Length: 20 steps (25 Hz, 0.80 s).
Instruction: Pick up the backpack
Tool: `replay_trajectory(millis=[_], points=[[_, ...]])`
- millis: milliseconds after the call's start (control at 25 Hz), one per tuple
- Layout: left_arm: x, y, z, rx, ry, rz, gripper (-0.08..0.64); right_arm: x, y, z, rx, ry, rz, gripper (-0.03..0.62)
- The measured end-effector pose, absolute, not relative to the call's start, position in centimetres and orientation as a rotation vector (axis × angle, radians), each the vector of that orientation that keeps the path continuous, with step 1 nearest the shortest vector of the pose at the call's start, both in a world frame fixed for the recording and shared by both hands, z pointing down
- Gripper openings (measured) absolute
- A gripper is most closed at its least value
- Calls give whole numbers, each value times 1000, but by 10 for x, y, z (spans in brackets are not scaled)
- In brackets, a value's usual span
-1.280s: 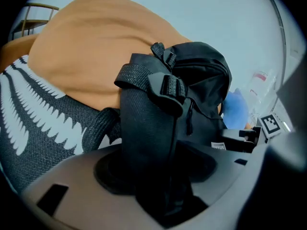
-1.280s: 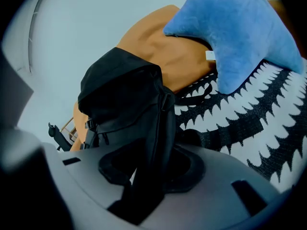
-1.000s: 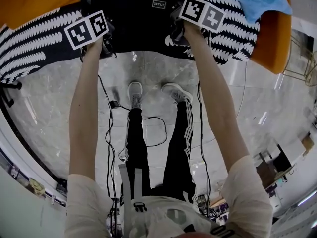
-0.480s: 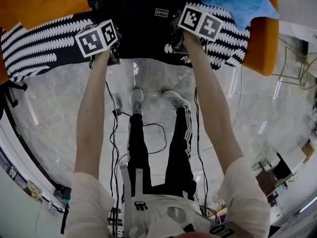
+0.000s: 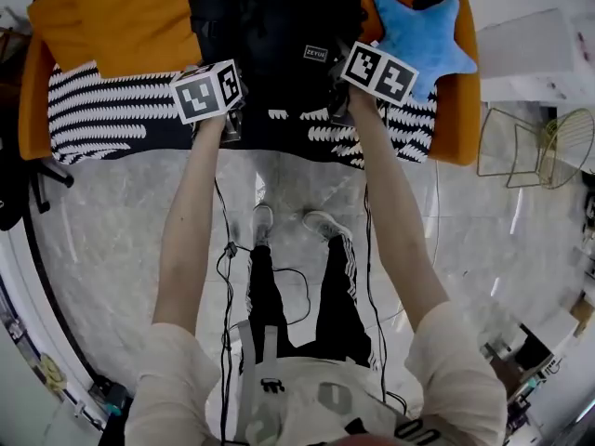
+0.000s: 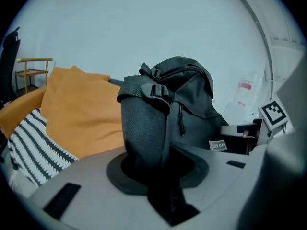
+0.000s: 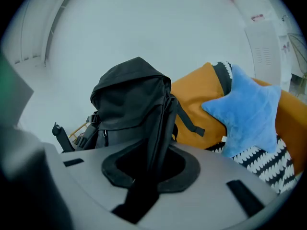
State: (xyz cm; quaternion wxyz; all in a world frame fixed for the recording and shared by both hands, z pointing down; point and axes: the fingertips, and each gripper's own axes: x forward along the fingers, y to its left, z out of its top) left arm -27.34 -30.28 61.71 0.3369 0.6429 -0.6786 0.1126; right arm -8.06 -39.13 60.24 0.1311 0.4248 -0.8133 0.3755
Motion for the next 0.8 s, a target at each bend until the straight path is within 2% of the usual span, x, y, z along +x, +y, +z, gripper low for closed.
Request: replay_trajectory(millis=[360, 600, 800], points=[[-287, -282, 446, 1790, -1920, 229, 112, -96, -370, 436, 1287, -2524, 964, 87], [-289, -226, 328, 1837, -2047, 154, 112, -102, -320, 318, 1310, -2631, 805, 89], [-268, -170, 262, 1902, -2116, 134, 110, -83, -265, 257, 1324, -2708, 718, 89]])
